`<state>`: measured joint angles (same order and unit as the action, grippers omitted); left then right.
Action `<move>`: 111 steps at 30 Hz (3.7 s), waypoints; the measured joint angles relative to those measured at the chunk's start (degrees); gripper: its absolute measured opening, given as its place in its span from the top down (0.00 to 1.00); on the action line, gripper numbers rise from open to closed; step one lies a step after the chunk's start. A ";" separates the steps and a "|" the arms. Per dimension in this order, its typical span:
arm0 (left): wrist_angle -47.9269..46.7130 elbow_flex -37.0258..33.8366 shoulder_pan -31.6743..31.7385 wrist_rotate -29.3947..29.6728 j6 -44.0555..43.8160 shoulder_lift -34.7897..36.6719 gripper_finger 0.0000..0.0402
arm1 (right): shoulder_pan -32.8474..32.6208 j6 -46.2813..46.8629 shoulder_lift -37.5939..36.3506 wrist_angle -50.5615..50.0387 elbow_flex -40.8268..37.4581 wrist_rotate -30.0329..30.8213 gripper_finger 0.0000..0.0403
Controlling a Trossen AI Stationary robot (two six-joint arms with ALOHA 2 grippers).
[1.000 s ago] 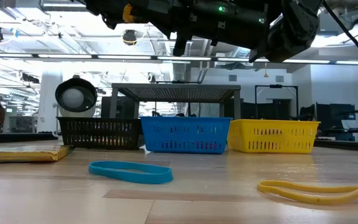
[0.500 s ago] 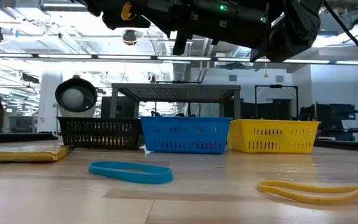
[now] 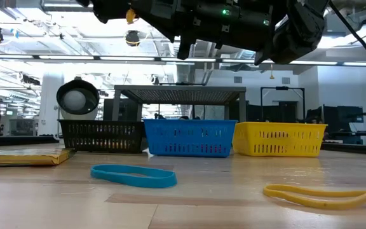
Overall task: Pick & Place Office Desk Supplies
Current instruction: Put the yellow spiral keychain into the yellow bin, then put the red rubber band into the blue bin
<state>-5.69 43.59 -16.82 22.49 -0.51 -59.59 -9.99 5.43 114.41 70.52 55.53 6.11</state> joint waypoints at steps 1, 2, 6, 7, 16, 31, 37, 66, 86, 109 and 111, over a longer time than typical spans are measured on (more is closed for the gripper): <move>-0.60 0.00 -0.27 -0.03 -0.20 0.18 0.38 | 0.04 -0.02 -0.05 -0.04 0.00 0.00 1.00; -1.64 0.00 -0.59 -0.03 -0.39 0.36 0.38 | 0.06 -0.03 -0.26 -0.37 0.00 0.00 1.00; -4.29 0.00 -1.26 0.02 -1.52 1.21 0.39 | 0.03 -1.00 -1.46 -1.46 -0.09 0.00 1.00; -4.62 0.00 -1.25 0.03 -1.58 1.33 0.39 | 0.05 -1.01 -2.10 -2.60 -0.07 0.00 1.00; -10.05 0.02 -1.24 0.06 -1.89 4.18 0.39 | -0.18 -4.76 -11.81 -21.84 -0.61 2.32 1.00; -16.01 0.02 -1.37 0.13 -3.22 8.50 0.39 | -0.45 -0.70 -39.88 -41.97 -19.73 11.82 1.00; -16.26 -2.40 -1.37 0.14 -3.67 12.98 0.39 | -1.99 3.25 -50.27 -52.11 -24.91 15.43 1.00; -7.75 -14.88 -1.37 0.14 -8.96 22.25 0.39 | -2.31 26.20 -48.33 -87.28 -25.03 14.47 0.99; -7.95 -14.88 -1.37 0.14 -9.00 22.25 0.39 | -0.46 28.20 -42.21 -84.85 -24.96 11.26 0.97; -8.00 -14.88 -1.37 0.14 -9.01 22.25 0.39 | 3.20 19.10 -43.09 -86.00 -19.84 10.21 0.51; -8.08 -14.88 -1.37 0.14 -8.98 22.25 0.39 | 3.82 17.13 -43.38 -86.15 -17.90 10.21 0.49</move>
<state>-13.77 28.71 -18.20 22.63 -9.49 -37.34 -6.17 22.56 71.03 -15.64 37.63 16.32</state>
